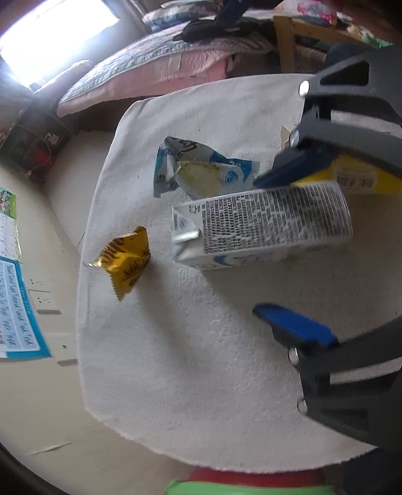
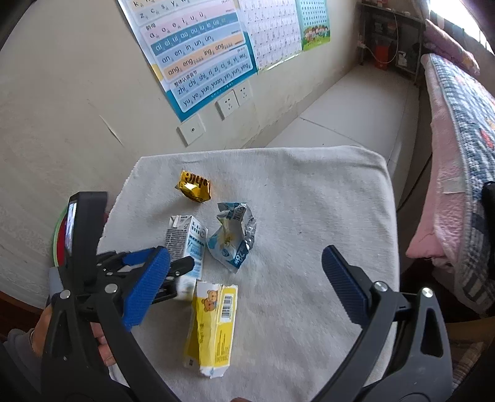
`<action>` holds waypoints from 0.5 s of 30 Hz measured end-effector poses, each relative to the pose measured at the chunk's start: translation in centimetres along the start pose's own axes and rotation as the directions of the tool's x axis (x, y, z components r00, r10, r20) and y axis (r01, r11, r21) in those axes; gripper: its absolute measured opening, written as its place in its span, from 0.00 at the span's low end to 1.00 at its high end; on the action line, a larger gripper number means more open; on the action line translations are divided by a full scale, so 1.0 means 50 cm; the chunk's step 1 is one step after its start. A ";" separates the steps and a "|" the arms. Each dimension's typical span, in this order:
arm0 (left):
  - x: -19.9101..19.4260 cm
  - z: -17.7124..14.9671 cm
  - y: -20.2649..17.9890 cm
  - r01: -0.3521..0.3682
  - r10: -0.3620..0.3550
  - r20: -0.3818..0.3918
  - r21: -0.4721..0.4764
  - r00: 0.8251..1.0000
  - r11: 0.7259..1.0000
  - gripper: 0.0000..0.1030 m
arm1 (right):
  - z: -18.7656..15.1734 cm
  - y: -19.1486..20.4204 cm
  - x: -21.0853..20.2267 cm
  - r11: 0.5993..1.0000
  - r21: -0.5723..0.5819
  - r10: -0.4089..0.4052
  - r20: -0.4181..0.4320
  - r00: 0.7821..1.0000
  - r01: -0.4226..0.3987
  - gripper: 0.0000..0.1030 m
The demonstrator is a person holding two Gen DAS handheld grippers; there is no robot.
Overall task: Collect trash
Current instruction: 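Grasp the white milk carton with the left gripper while the right grasps the foil packet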
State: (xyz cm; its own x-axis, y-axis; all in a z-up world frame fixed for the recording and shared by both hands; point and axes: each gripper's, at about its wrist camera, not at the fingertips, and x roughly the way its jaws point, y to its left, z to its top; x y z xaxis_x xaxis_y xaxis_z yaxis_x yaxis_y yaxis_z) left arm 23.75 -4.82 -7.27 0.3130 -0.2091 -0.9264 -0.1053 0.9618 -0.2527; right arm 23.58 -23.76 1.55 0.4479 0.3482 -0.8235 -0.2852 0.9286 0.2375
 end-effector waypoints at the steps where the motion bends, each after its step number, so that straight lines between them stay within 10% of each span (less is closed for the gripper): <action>1: 0.001 -0.002 0.006 0.008 -0.008 0.001 -0.008 1.000 1.000 0.52 | 0.000 -0.001 0.008 1.000 0.004 0.004 -0.003 1.000 -0.004 0.94; 3: -0.005 -0.004 0.017 0.017 -0.017 0.008 -0.018 1.000 1.000 0.38 | 0.000 0.000 0.026 1.000 0.010 0.013 -0.013 1.000 -0.013 0.94; 15: -0.066 -0.002 0.131 -0.039 0.043 0.060 -0.065 0.997 0.997 0.37 | 0.007 0.017 0.150 1.000 0.018 0.007 -0.088 0.996 -0.005 0.94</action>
State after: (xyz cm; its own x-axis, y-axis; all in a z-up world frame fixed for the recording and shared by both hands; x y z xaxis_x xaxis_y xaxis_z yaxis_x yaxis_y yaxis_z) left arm 21.94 2.18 -5.91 0.3643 -0.1563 -0.9181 -0.1789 0.9557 -0.2337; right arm 26.97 -20.31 -4.25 0.3693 0.3419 -0.8641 -0.2722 0.9289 0.2512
